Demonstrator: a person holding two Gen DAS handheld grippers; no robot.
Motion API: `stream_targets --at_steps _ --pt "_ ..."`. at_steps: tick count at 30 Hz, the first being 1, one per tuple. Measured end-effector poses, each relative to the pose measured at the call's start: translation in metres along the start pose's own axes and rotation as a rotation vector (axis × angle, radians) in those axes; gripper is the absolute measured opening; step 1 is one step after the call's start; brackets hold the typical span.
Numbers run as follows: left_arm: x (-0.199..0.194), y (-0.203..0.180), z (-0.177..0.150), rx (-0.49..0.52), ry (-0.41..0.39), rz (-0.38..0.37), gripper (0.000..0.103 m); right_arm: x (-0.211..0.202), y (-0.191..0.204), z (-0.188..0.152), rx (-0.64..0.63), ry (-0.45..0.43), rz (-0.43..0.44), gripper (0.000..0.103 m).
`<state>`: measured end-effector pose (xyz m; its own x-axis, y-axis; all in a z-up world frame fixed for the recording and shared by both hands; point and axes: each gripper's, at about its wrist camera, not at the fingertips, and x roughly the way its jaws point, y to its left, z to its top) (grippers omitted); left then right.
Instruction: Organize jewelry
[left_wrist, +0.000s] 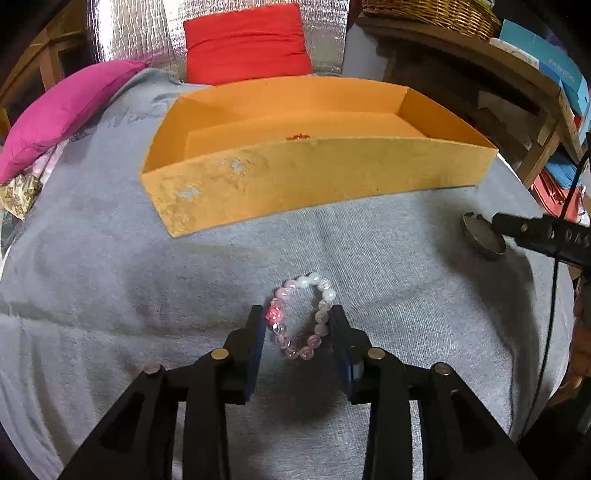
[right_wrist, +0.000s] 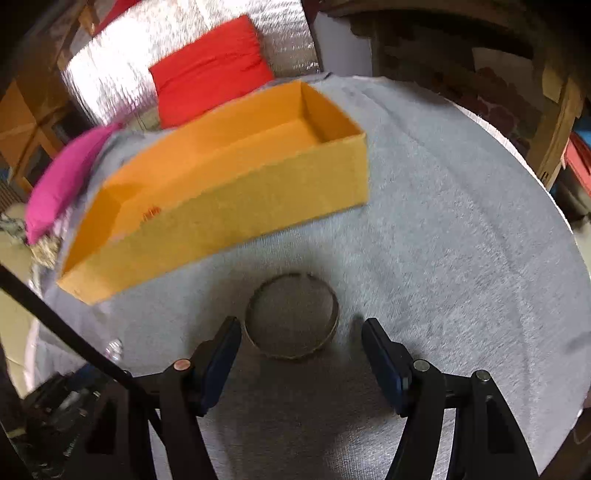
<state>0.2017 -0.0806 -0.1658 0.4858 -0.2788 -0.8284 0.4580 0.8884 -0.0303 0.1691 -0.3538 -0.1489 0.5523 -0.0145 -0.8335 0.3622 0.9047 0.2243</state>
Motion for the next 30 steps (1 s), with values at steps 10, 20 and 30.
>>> stream_targets --at_steps 10,20,30 --pt "0.011 0.004 0.0 -0.018 0.038 -0.051 0.062 0.01 -0.008 0.0 0.029 0.037 0.03 0.071" --pt "0.011 0.011 -0.004 -0.025 0.022 -0.081 0.058 0.01 0.012 -0.01 -0.062 0.026 0.003 0.075" --pt "0.012 0.016 0.001 -0.029 -0.002 -0.125 0.017 0.016 0.033 -0.022 -0.218 -0.039 -0.139 0.057"
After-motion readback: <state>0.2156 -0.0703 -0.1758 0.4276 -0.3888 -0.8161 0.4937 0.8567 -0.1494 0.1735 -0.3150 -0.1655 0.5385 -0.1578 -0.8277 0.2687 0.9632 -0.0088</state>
